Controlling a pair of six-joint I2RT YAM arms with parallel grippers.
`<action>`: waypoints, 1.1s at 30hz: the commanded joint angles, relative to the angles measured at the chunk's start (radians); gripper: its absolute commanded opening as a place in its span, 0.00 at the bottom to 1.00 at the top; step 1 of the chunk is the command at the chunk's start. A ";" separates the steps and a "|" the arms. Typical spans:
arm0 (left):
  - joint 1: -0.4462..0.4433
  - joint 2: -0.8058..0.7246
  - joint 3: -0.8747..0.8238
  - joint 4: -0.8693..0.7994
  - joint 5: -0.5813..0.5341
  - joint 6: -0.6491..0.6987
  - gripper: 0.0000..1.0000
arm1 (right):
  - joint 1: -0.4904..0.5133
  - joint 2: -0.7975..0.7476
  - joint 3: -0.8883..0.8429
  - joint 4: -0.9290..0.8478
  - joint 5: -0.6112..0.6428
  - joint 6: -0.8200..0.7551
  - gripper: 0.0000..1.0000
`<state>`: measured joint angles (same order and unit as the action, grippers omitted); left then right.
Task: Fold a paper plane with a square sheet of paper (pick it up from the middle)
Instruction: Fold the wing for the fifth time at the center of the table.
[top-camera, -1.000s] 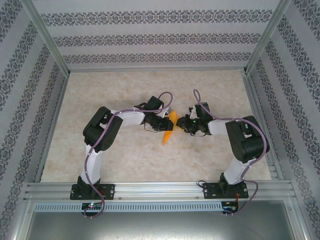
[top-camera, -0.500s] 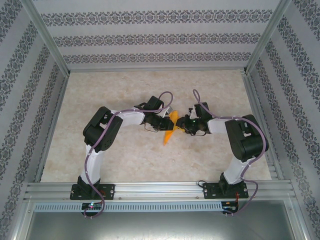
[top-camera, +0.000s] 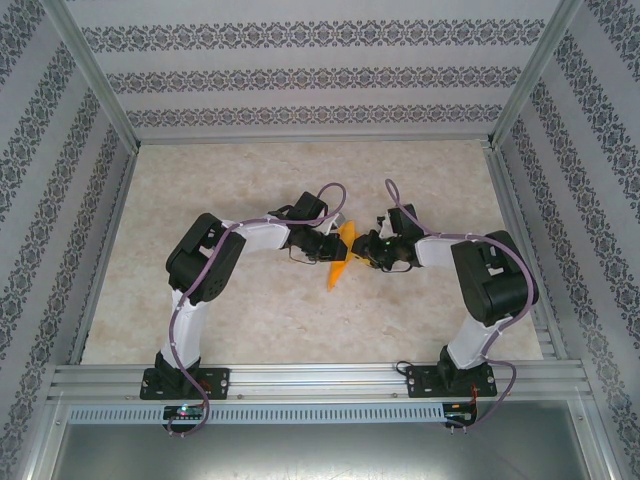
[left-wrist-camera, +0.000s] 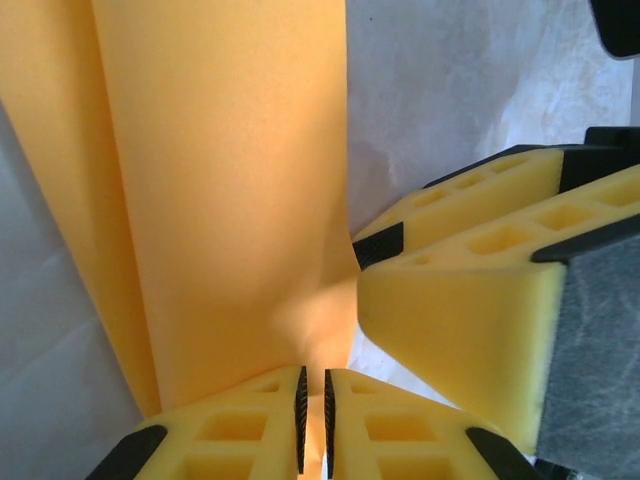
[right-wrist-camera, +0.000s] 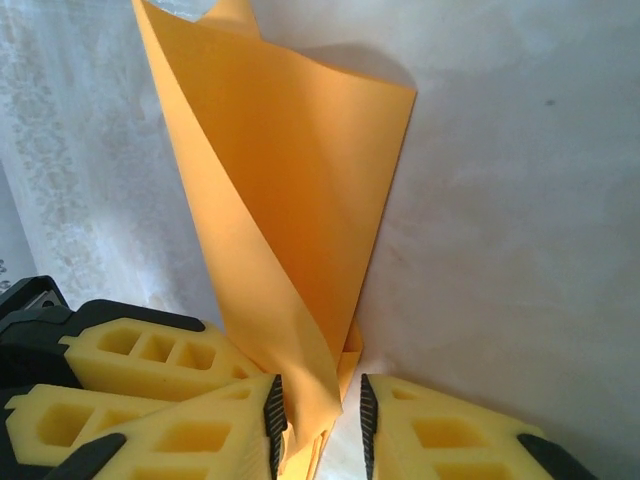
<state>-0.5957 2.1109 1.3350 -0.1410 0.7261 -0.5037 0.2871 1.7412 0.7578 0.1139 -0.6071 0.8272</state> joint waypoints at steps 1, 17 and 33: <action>-0.010 0.006 -0.010 0.029 0.011 0.021 0.17 | 0.013 0.022 0.021 0.027 -0.033 0.017 0.26; -0.015 -0.066 -0.031 0.019 0.003 0.015 0.26 | 0.004 0.041 0.048 0.008 -0.023 -0.003 0.01; -0.078 -0.190 -0.155 -0.077 -0.223 0.039 0.28 | 0.003 0.063 0.102 -0.088 0.023 -0.062 0.00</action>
<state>-0.6621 1.9476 1.2049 -0.1761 0.5571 -0.4923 0.2916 1.7878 0.8341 0.0597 -0.6102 0.7998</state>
